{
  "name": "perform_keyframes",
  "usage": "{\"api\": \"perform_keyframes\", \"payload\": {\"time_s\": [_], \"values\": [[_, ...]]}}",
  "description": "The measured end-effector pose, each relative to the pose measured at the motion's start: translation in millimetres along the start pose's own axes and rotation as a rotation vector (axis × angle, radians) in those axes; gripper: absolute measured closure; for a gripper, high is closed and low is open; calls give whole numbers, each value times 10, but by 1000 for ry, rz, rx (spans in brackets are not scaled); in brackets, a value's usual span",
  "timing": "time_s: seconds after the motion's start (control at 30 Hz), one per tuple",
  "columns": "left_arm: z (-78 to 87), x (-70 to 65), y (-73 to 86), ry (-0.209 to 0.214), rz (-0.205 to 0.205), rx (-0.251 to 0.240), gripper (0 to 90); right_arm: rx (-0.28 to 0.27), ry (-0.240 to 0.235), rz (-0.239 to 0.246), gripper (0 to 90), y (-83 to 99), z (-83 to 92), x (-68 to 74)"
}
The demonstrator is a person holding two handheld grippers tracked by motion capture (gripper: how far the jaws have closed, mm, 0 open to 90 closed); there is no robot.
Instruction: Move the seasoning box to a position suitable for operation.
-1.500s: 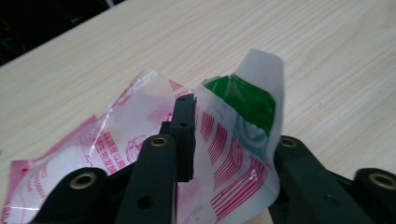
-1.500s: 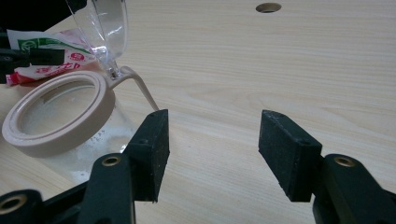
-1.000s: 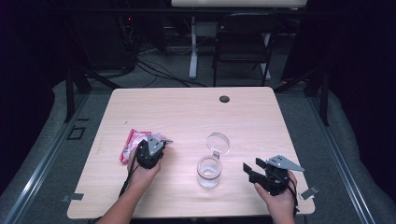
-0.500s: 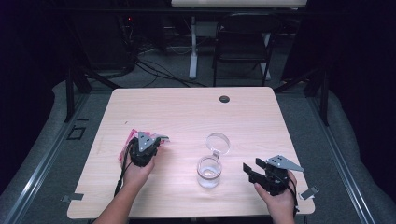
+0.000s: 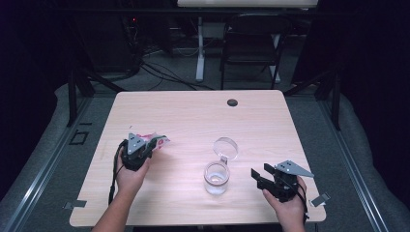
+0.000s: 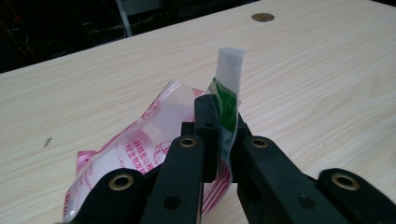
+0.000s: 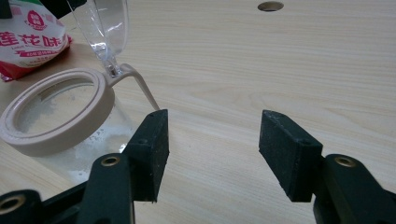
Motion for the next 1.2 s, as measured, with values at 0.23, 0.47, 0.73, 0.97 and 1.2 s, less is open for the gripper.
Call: {"api": "perform_keyframes", "payload": {"time_s": [0.23,0.47,0.73,0.97,1.2], "values": [[144,196,-48,-42,48,-40,894,1,-3,0,425,-3,-7,-2],[295,366,-71,-61,76,-66,894,6,-4,8,424,-8,-23,9],[421,530,-96,-105,92,-85,896,3,-10,7,424,-13,-37,20],[491,676,-116,-131,117,-102,897,7,-8,8,424,-8,-33,15],[508,731,-179,-122,126,-111,898,2,-2,3,424,9,-13,0]]}}
Point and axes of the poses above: each handheld gripper's, and its own axes: z roughly backward along the jaws, y roughly out of its underside, x roughly to its left, the point moved 8 cm from there along -z, roughly forward along the jaws, and after that the axes turned 8 degrees about x, right-handed, at the moved point
